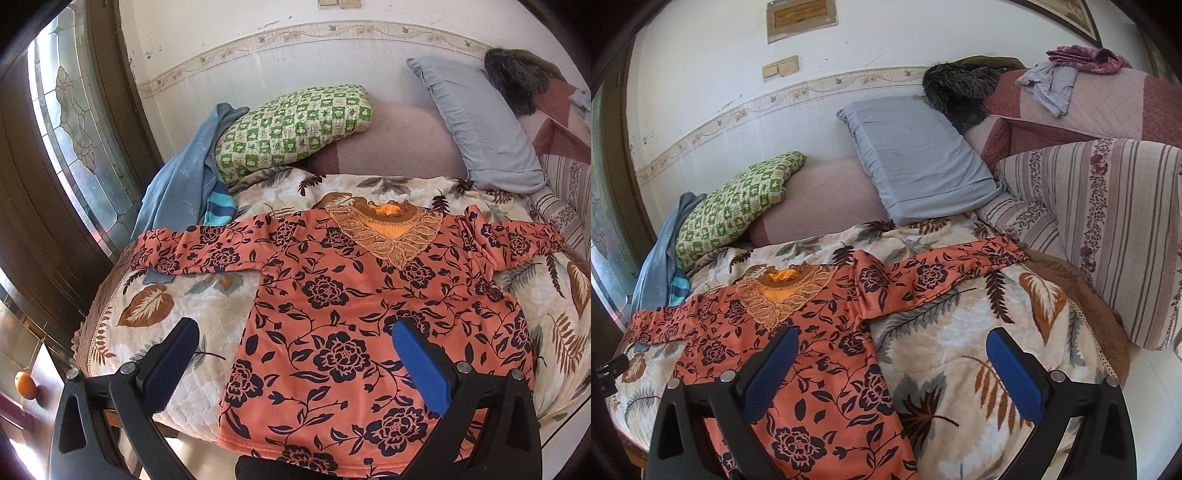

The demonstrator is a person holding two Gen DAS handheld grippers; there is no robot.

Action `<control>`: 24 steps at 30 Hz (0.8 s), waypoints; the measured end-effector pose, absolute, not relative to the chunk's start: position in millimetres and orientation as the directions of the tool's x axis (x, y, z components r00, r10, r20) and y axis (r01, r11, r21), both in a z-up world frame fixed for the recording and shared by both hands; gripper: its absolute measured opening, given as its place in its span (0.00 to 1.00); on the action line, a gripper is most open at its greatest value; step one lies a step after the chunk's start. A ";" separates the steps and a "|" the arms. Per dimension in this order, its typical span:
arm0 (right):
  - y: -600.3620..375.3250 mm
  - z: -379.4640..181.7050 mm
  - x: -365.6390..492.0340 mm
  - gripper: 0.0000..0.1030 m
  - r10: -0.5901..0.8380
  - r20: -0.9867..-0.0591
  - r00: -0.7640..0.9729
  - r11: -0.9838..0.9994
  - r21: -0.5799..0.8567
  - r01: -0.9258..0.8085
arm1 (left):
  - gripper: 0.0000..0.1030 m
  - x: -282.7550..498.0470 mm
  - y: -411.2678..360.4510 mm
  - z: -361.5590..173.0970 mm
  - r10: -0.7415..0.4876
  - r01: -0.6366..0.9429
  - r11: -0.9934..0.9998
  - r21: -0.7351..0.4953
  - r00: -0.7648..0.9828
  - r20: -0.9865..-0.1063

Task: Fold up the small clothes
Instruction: 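Move both grippers over the orange blouse toward its hem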

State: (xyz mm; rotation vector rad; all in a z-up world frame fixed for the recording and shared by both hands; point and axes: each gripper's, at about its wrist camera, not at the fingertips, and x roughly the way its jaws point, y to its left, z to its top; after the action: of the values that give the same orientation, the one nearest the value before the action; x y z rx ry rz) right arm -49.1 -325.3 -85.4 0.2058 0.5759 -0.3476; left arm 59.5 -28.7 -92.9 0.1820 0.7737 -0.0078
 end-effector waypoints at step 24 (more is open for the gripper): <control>-210.1 -55.4 -29.1 1.00 -0.118 -0.526 0.842 0.989 0.015 0.148 | 1.00 47.8 12.3 -71.8 0.062 -0.005 0.996 0.090 0.761 -0.646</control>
State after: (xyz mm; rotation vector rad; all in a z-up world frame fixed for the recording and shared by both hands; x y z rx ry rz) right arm -29.1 -210.1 -55.4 0.0561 0.5514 -0.1406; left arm 47.8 12.3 -71.8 0.0846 0.7052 0.0367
